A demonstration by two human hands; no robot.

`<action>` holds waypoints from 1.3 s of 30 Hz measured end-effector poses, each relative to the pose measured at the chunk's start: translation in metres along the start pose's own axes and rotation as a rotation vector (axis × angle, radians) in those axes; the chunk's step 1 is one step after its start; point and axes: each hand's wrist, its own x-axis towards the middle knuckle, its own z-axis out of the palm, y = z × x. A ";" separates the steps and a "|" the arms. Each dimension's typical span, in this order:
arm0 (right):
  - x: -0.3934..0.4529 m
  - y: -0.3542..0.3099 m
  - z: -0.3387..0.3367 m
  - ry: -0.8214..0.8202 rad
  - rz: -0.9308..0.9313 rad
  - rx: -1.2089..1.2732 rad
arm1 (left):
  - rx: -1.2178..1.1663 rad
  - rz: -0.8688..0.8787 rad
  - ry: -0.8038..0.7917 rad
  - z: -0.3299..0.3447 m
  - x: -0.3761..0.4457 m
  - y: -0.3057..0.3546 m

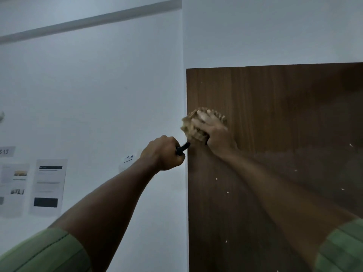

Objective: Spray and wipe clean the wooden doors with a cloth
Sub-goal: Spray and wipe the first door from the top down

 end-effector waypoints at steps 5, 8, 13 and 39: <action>0.005 -0.006 -0.010 -0.024 0.094 0.070 | 0.074 0.058 -0.110 0.028 -0.013 0.009; -0.002 -0.006 -0.004 -0.002 0.094 0.070 | 0.076 0.035 -0.128 0.040 -0.017 0.011; -0.059 -0.034 0.025 0.122 0.135 0.046 | -0.117 -0.039 -0.031 0.048 -0.026 0.008; -0.093 -0.003 0.018 0.290 0.226 0.011 | -0.625 -0.202 0.003 0.063 -0.008 0.042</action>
